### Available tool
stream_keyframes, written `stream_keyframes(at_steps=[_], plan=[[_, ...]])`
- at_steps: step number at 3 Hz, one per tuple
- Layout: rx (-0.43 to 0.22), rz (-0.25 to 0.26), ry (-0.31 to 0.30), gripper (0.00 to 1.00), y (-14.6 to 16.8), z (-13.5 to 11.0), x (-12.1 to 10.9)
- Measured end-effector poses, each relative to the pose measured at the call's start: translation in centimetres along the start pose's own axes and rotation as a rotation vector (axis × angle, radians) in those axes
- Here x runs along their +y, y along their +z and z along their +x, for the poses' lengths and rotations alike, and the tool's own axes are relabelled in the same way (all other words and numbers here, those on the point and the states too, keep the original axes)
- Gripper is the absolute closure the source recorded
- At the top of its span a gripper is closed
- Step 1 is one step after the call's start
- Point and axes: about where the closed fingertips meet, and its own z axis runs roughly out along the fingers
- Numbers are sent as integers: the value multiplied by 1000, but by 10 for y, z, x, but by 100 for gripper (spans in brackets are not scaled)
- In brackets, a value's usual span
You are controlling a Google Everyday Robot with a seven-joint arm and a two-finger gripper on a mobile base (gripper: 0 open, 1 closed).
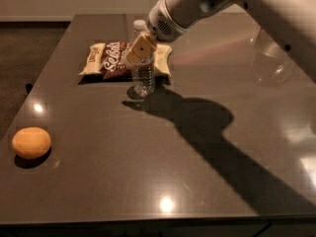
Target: Move water bottle near brown chip bag
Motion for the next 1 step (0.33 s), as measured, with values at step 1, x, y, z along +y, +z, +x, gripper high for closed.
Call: stream_keyframes(at_steps=[1], plan=[[0,-1,0,0,1,0,0]])
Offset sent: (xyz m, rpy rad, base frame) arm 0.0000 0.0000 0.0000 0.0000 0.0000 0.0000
